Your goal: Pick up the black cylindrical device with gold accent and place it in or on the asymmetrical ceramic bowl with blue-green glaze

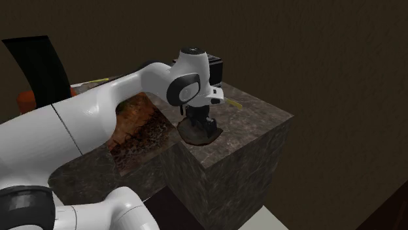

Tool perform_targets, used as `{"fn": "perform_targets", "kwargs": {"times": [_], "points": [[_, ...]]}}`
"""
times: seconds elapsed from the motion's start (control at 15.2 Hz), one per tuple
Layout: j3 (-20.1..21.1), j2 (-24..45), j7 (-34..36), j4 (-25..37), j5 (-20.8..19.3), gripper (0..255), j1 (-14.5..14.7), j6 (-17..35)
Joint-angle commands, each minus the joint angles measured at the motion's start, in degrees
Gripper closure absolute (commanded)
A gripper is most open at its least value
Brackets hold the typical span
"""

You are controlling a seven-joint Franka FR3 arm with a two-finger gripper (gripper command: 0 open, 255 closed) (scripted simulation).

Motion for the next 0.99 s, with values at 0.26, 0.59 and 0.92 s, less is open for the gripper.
{"fn": "perform_targets", "kwargs": {"times": [0.26, 0.59, 0.92], "points": [[5.79, 2.83, 7.08, 3.27, 1.36, 0, 0.58, 1.2], [13.06, 8.05, 16.06, 9.13, 1.65, 0, 0.54, 2.44], [20.64, 15.07, 25.48, 17.02, -0.19, 0, -0.42, 2.99]]}}
